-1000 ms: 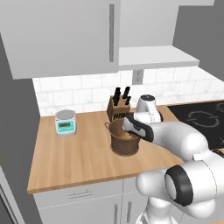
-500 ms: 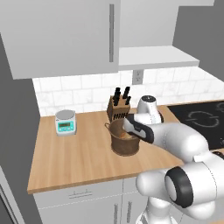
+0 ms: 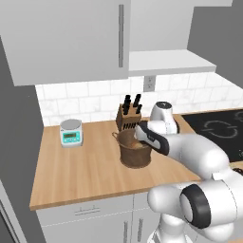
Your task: Open the cabinet, pick up the bread from the cabinet and place it in the basket. Then move the basket to the dining counter.
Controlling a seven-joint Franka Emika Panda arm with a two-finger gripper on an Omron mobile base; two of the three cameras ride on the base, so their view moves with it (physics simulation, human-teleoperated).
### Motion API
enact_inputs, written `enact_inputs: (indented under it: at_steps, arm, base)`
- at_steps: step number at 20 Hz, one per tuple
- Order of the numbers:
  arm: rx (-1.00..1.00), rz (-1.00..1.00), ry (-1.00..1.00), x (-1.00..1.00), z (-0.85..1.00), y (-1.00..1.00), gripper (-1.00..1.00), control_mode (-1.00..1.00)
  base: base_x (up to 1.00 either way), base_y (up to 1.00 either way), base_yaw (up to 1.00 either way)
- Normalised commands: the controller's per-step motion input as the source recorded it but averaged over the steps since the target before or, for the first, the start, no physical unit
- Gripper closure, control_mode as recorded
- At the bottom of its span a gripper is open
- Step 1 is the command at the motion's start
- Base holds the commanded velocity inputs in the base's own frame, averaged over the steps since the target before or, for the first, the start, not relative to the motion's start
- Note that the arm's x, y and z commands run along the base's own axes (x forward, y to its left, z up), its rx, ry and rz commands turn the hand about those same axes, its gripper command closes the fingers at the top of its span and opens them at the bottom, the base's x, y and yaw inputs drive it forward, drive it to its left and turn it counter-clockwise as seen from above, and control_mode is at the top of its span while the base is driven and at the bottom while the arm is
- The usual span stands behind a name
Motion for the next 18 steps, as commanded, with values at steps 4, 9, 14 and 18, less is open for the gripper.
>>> enact_inputs:
  at_steps: [4, 9, 14, 18]
  arm:
    - [0.07, -0.05, 0.0, -0.29, 0.58, -0.08, 1.0, -1.0]
    - [0.06, -0.1, 0.0, -0.34, 0.76, -0.14, 1.0, -1.0]
    - [0.02, -0.18, -0.04, -0.53, 0.62, -0.07, 1.0, -1.0]
    - [0.0, -0.15, -0.13, -0.64, 0.53, -0.02, 1.0, -1.0]
  base:
    - [0.0, 0.0, 0.0]
    - [0.0, 0.0, 0.0]
    - [0.0, 0.0, 0.0]
    - [0.0, 0.0, 0.0]
